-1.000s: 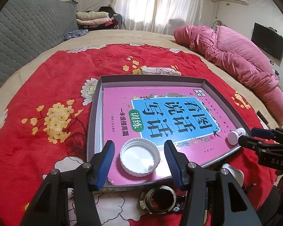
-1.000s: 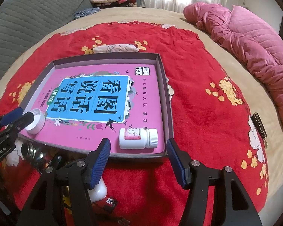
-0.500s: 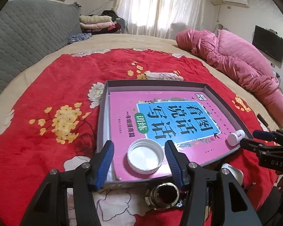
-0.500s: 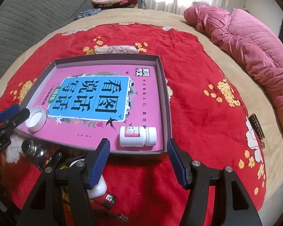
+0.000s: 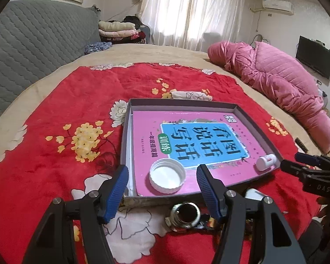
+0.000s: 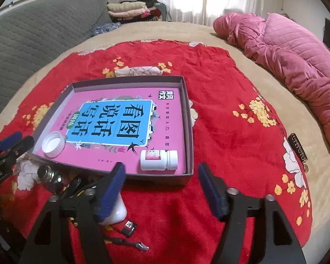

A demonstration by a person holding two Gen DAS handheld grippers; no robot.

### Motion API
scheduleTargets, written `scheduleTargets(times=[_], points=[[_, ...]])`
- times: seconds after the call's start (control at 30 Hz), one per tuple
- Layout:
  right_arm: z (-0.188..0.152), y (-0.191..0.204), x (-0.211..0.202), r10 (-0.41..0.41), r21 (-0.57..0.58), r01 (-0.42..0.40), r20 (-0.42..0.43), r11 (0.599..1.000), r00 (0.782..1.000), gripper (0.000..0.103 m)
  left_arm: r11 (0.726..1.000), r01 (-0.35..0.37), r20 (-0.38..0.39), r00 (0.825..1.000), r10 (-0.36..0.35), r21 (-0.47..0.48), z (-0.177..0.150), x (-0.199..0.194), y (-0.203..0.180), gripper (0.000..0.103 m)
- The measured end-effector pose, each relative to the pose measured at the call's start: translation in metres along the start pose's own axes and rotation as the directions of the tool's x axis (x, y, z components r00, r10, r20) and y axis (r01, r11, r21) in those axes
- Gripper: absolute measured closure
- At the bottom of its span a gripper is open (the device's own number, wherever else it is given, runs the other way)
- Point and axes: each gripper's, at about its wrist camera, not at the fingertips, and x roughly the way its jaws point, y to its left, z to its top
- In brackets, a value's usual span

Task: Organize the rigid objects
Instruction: 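Withdraw both open tools back out of the box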

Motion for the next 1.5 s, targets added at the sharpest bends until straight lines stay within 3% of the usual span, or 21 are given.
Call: scheduleTargets(times=[0.67, 1.5], points=[[-0.007, -0.003, -0.031, 0.050, -0.008, -0.049, 0.081, 0.999, 0.996, 0.029, 0.998, -0.020, -0.027, 0.999, 0.018, -0.061, -0.008, -0.025, 0.018, 0.039], [-0.021, 0.005, -0.050, 0.134, -0.040, -0.130, 0.104, 0.991, 0.986, 0.029, 1.000, 0.008, -0.098, 0.995, -0.006, 0.025, -0.029, -0.039, -0.017, 0.039]])
